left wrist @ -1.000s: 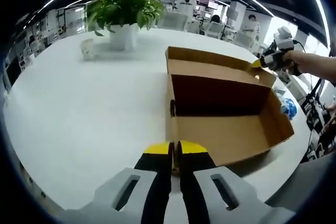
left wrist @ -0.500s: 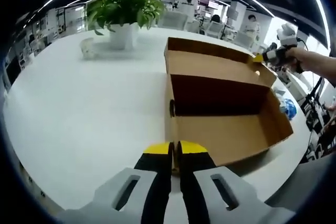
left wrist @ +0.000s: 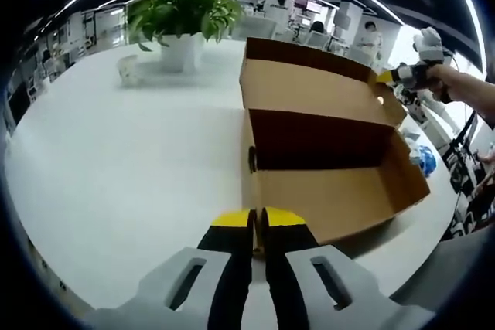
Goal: Operate the shoe box by opening the lid, removing the specified soft item, and placing it in the target area until the item is outside and the box remains undamaged.
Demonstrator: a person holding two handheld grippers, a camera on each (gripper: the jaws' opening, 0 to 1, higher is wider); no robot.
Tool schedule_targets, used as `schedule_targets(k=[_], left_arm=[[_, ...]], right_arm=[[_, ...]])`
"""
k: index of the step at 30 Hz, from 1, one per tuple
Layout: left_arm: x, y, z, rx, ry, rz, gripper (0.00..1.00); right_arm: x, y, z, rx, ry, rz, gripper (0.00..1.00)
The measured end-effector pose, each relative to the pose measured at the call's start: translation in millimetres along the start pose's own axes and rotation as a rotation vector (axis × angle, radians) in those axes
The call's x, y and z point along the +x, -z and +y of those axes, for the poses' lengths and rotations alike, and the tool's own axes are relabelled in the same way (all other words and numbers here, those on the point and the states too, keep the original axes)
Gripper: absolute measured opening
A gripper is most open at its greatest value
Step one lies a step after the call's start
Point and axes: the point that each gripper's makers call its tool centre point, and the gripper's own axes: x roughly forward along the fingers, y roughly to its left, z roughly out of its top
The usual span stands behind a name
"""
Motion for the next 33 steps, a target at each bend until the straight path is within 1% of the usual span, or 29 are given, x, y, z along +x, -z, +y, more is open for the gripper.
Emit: schedule_targets(k=[5,19,25,33], left_arm=[[0.0,0.1,-0.5,0.004,0.006,0.003,0.02],[0.7,0.7,-2.9,0.008,0.013,-0.001,0.03],[0.5,1.2,-3.2,0.002,0.016,-0.006,0.03],[0.0,1.4,-4.0,0.022,0.025,-0.001,0.03]], right_arm=[[-6.8,-1.8,3.2,-0.008,-0.001,-0.015,0.0],[-26.5,-14.7,15.8,-0.041,-0.018,-0.078,0.0],[-34.7,-15.2,20.0,-0.05,-0.018,-0.095,0.0],[-45.3,-13.8,22.8,-0.059,-0.016,-0.113,0.0]])
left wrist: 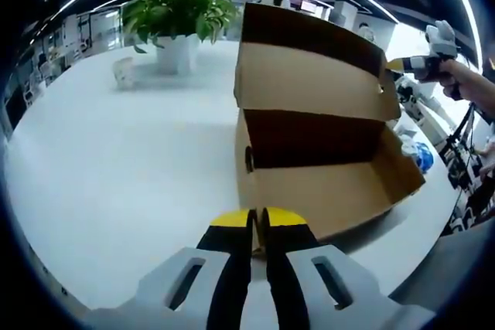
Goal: Operate the shoe box by opening the lid, removing the specified soft item, and placing it in the target area until the item is outside and the box remains undamaged.
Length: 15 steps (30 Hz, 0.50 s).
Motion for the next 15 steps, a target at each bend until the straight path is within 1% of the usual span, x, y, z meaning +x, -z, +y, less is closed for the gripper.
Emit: schedule_targets(k=[7,15], left_arm=[[0.7,-0.7,-0.6,0.008,0.006,-0.002,0.03],[1.3,-1.3,-0.8,0.021,0.009,-0.002,0.03]], right_arm=[[-10.0,1.4,5.2,-0.007,0.002,-0.008,0.0],[-12.1,1.5,3.6,-0.013,-0.006,-0.019,0.0]])
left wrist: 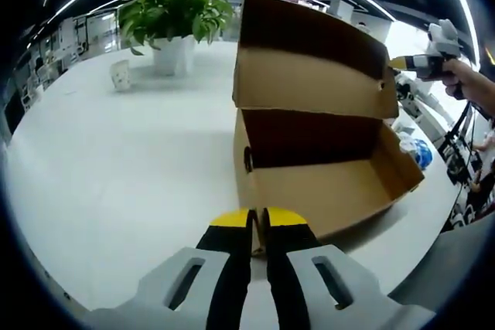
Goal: Operate the shoe box by opening the lid, removing the specified soft item, and placing it in the target area until the item is outside and the box remains undamaged.
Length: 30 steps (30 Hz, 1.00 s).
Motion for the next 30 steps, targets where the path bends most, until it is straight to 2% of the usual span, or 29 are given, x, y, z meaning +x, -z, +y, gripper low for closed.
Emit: schedule_targets(k=[30], left_arm=[[-8.5,0.5,-9.3,0.031,0.001,-0.008,0.04]], right_arm=[[-21.2,5.7,10.5,-0.008,-0.021,-0.043,0.0]])
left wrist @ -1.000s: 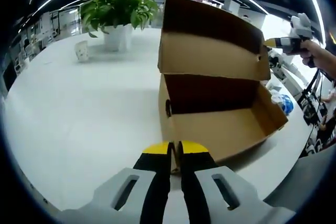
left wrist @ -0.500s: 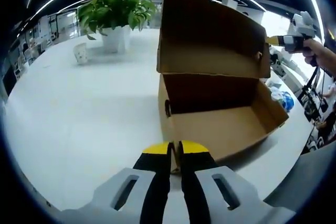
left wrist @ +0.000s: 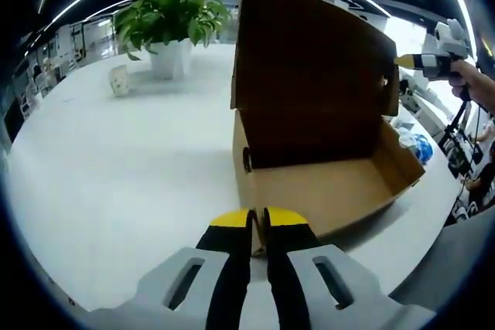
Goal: Operate the shoe box by opening the lid, removing the specified soft item, and placing it in the target area until the item is outside and the box remains undamaged.
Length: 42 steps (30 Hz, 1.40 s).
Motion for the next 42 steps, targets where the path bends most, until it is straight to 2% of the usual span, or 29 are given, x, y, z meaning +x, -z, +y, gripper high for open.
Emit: schedule_targets(k=[23,42], left_arm=[[0.7,0.1,2.7,0.001,0.007,-0.01,0.04],[0.8,0.3,3.3,0.004,0.006,-0.008,0.04]], right_arm=[[-12.4,5.4,7.7,0.028,-0.002,-0.05,0.0],[-24.7,12.5,15.9,0.014,-0.008,-0.085,0.0]])
